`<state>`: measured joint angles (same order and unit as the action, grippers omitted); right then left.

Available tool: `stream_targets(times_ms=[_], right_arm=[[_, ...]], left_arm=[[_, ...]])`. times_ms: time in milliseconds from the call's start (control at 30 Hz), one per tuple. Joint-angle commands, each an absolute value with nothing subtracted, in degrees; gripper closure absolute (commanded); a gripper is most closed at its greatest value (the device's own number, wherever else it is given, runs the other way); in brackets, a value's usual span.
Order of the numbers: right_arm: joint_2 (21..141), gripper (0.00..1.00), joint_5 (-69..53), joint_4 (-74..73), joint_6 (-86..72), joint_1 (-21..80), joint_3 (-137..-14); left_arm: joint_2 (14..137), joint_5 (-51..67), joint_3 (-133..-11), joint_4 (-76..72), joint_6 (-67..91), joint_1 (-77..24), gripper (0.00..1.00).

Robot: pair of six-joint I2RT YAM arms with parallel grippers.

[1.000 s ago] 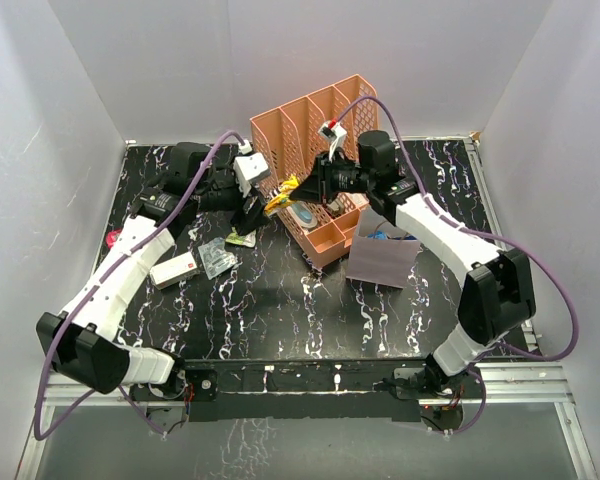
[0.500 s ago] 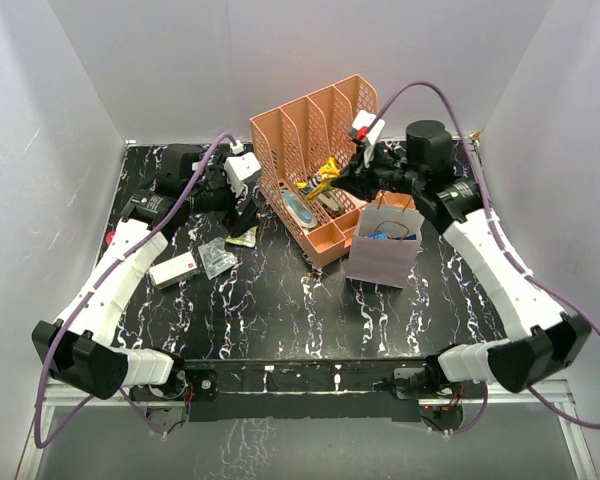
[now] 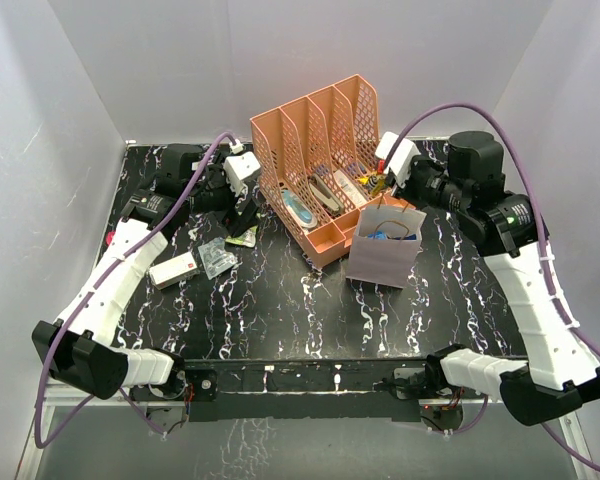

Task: Place the snacks into the paper bag
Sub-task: Place the snack in the paper bag.

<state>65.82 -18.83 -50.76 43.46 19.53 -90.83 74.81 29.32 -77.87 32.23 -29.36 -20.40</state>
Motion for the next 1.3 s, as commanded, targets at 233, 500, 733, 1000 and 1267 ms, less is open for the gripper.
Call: stream_targets(times_ms=[233,500,733,1000,1267], right_arm=[[67.9,0.92,-13.3,-60.7,56.8,19.4,-94.6],[71.2,0.92,-14.2,-62.6,60.4,19.4,-93.8],[74.3,0.92,-17.2,-63.5,62.6,19.3,-94.1],[76.8,0.92,-22.4,-64.6,66.1,14.4,-94.0],[78.9,0.92,-26.5,-65.6,69.1,10.0,-93.6]], left_arm=[[75.7,28.1,-75.9,31.6,-30.6,-19.9,0.08],[76.5,28.2,-75.9,31.6,-30.8,-19.9,0.08],[76.2,28.0,-75.5,31.4,-30.9,-19.5,0.08],[76.1,28.3,-75.4,31.3,-30.8,-19.0,0.08],[77.0,28.8,-75.8,31.2,-30.5,-18.6,0.08]])
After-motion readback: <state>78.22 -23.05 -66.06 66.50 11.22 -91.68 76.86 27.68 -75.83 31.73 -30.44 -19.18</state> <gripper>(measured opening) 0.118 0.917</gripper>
